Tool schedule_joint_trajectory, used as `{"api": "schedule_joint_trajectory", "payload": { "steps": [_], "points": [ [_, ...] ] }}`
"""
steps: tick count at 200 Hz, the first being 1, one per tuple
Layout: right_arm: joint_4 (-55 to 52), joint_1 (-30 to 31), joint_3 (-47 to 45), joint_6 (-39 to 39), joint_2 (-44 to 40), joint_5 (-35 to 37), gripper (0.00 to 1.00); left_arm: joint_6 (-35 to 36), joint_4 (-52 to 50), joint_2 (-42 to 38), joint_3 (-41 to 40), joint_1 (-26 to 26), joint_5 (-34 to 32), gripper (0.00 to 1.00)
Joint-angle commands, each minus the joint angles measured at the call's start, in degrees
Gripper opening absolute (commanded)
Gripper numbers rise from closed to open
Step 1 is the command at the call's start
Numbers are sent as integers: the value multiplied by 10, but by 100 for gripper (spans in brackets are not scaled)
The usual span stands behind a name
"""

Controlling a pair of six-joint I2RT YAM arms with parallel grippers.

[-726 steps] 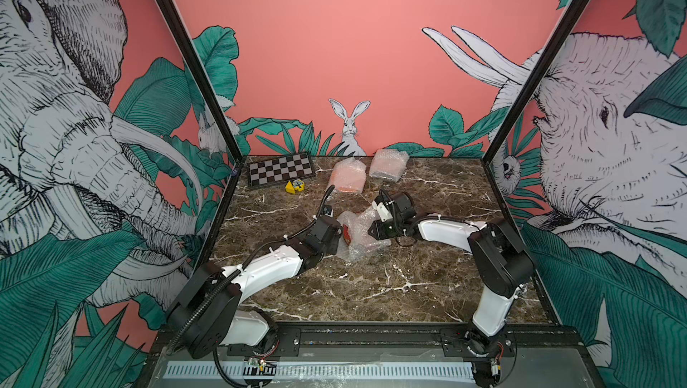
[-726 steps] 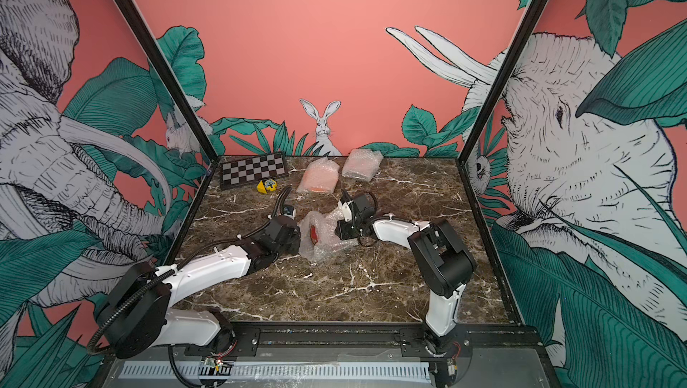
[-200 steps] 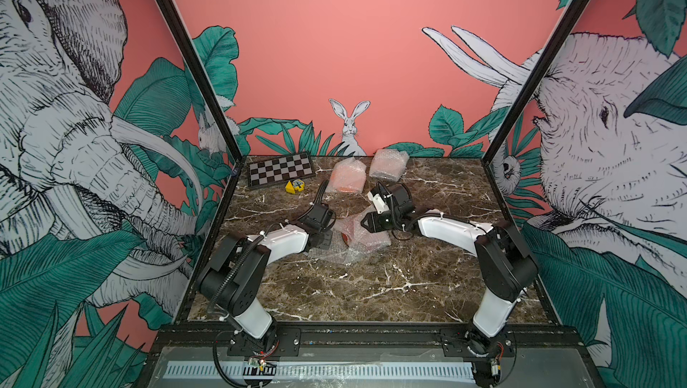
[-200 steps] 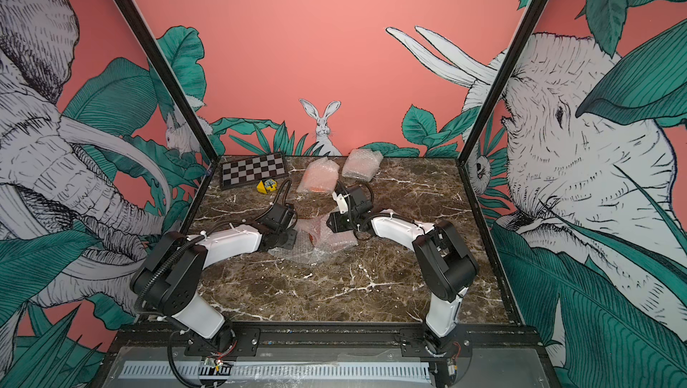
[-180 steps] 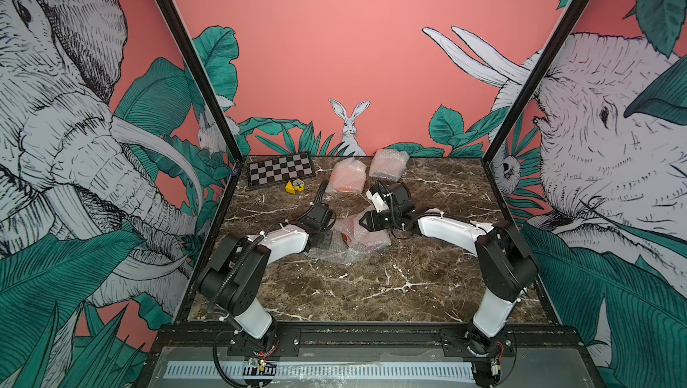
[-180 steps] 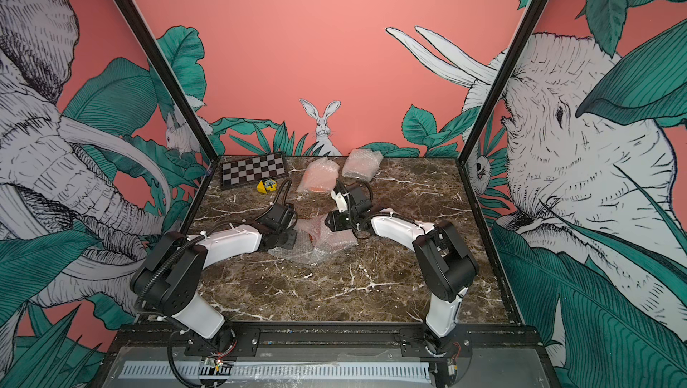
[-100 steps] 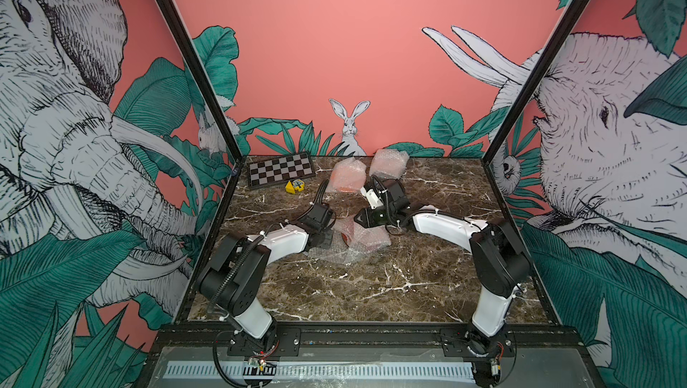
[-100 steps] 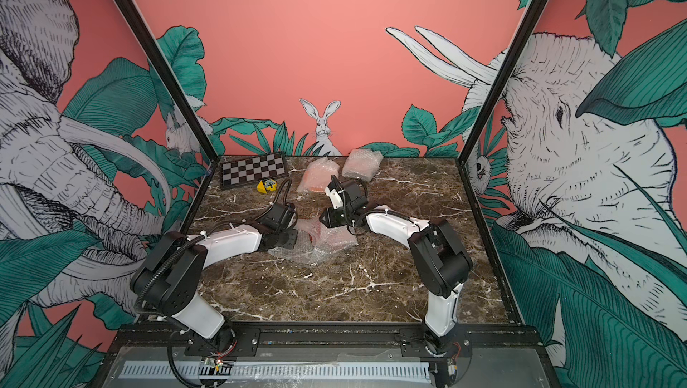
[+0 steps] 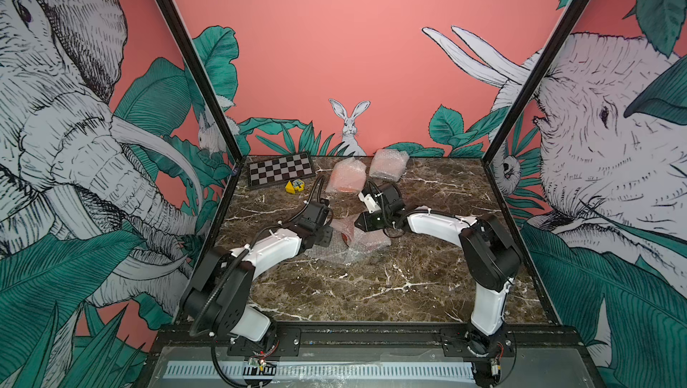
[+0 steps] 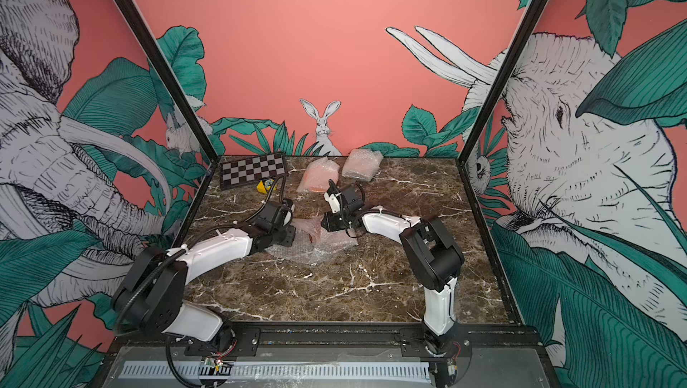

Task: Unpack dinner plates from bubble wrap
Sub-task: Unwrap the bubble wrap at the center of the board.

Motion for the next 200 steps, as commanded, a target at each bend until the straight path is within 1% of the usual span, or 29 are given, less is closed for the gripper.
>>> {"api": "schedule_joint_trajectory", "payload": {
  "steps": [1,18,25,43,61,81,98,120,156,174,200],
  "points": [
    [4,5,16,4,3,-5,13,18,-9,-55,-11,3,16,33],
    [6,5,14,5,2,-5,9,24,-1,-87,-13,3,29,34],
    [7,5,13,5,1,-5,8,23,5,-97,-13,3,38,35],
    [9,5,9,6,-3,-4,6,16,37,-100,-10,3,72,36],
    [11,5,4,7,-9,-2,5,-2,50,-73,13,2,112,34],
    [11,5,-2,6,-19,5,4,-14,67,-24,45,3,175,31],
    [11,5,-7,3,-29,12,3,-22,72,19,72,3,217,27],
    [9,4,-13,0,-39,21,2,-37,78,64,84,3,219,24],
    [-2,1,-16,-7,-51,28,1,-27,55,113,86,3,200,20],
    [-3,-6,-20,-8,-59,32,1,-20,36,126,81,3,188,18],
    [-3,-18,-30,-8,-70,35,1,-17,33,132,61,3,170,17]
  ]
}}
